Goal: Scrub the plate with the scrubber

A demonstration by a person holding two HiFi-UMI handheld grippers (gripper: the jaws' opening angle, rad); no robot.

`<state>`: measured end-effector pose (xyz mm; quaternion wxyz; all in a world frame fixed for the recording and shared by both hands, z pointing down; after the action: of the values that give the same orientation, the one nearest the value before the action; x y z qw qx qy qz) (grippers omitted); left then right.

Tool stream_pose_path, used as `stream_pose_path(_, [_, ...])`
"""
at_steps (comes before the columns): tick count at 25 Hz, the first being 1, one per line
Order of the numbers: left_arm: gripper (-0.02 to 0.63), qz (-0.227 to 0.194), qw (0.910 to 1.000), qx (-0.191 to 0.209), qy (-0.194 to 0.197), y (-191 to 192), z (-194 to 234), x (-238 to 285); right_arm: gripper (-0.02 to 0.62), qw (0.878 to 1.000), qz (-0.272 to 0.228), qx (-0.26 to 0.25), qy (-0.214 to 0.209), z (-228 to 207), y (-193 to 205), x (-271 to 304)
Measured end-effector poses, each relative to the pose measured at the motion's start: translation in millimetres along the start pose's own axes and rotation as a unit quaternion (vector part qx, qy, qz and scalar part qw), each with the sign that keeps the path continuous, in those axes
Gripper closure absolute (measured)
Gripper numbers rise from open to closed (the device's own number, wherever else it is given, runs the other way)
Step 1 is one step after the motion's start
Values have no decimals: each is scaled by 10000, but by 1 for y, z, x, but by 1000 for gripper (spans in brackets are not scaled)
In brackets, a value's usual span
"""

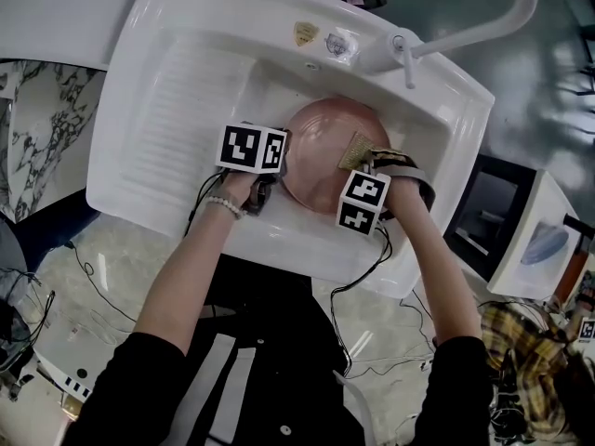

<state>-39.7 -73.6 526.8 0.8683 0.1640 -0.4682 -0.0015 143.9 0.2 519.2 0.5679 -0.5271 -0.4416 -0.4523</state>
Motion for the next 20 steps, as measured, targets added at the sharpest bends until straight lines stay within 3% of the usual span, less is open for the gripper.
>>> stream_pose_path(4, [591, -10, 10000, -44, 28, 0, 0, -1, 518, 9931, 25, 150, -1159, 16, -1, -9])
stream_pose_path(8, [591, -53, 10000, -32, 24, -1, 0, -1, 517, 9736, -154, 126, -2275, 33, -6, -20])
stream_pose_path(11, [591, -80, 10000, -13, -14, -1, 0, -2, 517, 9584, -330, 104, -2835, 40, -15, -29])
stream_pose_path(15, [591, -81, 10000, 11, -50, -2, 0, -1, 517, 9294, -834, 260, -3587, 44, -36, -44])
stream_pose_path(20, [591, -83, 9999, 22, -56, -1, 0, -2, 517, 8895, -1590, 692, -4228, 35, -62, -55])
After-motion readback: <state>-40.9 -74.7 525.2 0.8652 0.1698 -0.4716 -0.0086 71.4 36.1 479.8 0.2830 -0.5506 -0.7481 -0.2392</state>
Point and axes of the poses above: the fingertips, and each gripper's own axes: x forward along the fingers, z to its left, y out of its underside, the point moved 7 cm from there along -x, backward along the fingers, and after that the axes turned 1 degree about z, right-handed, at the moved point
